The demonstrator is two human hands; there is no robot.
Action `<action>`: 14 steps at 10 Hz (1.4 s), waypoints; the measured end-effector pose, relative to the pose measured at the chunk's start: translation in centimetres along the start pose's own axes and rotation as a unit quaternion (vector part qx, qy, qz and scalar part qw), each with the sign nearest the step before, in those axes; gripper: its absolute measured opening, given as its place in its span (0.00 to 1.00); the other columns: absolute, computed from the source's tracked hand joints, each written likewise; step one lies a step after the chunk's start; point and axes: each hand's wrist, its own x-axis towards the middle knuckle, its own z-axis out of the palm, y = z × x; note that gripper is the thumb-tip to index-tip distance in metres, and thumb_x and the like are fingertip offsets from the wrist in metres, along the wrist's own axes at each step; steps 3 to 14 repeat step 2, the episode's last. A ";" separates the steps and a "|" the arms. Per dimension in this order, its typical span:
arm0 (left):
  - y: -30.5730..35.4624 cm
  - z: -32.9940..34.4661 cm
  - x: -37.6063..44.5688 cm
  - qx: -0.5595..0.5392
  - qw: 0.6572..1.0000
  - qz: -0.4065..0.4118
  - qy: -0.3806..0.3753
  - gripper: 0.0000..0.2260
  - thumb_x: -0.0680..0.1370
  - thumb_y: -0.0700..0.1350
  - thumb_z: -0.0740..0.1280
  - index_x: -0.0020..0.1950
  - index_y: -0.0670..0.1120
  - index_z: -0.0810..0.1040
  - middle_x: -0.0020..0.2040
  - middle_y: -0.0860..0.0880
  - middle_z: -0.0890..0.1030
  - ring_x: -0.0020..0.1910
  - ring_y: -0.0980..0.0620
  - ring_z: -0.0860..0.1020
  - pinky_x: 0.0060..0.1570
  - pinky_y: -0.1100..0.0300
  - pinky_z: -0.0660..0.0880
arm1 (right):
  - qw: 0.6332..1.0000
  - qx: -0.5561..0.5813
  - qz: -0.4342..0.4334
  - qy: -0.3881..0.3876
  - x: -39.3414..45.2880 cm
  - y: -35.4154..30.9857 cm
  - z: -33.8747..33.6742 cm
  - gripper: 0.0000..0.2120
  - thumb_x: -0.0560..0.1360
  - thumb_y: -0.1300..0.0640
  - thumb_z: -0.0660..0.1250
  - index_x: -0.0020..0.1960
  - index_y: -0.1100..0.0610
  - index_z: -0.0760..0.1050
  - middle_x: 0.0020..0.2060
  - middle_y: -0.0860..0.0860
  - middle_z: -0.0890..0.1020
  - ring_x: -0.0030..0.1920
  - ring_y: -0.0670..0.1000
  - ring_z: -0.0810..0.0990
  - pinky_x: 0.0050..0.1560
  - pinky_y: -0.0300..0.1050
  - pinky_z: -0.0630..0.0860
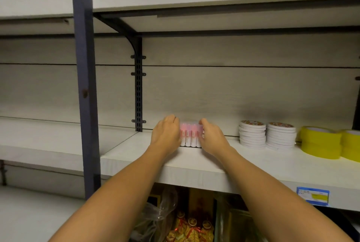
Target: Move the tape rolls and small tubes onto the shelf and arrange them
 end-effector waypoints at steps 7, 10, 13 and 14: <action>1.6 -2.0 -0.1 -0.007 0.998 0.014 -0.054 0.14 0.78 0.44 0.63 0.62 0.43 0.76 0.59 0.46 0.76 0.58 0.42 0.76 0.54 0.50 0.76 | 0.993 -0.076 0.086 -0.019 -1.7 1.2 -4.4 0.25 0.71 0.64 0.65 0.68 0.60 0.67 0.59 0.59 0.77 0.59 0.61 0.76 0.52 0.49 0.75; 1.6 -2.0 -0.1 -0.007 0.998 0.014 -0.054 0.14 0.78 0.44 0.63 0.62 0.43 0.76 0.59 0.46 0.76 0.58 0.42 0.76 0.54 0.50 0.76 | 0.993 -0.076 0.086 -0.019 -1.7 1.2 -4.4 0.25 0.71 0.64 0.65 0.68 0.60 0.67 0.59 0.59 0.77 0.59 0.61 0.76 0.52 0.49 0.75; 1.6 -2.0 -0.1 -0.007 0.998 0.014 -0.054 0.14 0.78 0.44 0.63 0.62 0.43 0.76 0.59 0.46 0.76 0.58 0.42 0.76 0.54 0.50 0.76 | 0.993 -0.076 0.086 -0.019 -1.7 1.2 -4.4 0.25 0.71 0.64 0.65 0.68 0.60 0.67 0.59 0.59 0.77 0.59 0.61 0.76 0.52 0.49 0.75; 1.6 -2.0 -0.1 -0.007 0.998 0.014 -0.054 0.14 0.78 0.44 0.63 0.62 0.43 0.76 0.59 0.46 0.76 0.58 0.42 0.76 0.54 0.50 0.76 | 0.993 -0.076 0.086 -0.019 -1.7 1.2 -4.4 0.25 0.71 0.64 0.65 0.68 0.60 0.67 0.59 0.59 0.77 0.59 0.61 0.76 0.52 0.49 0.75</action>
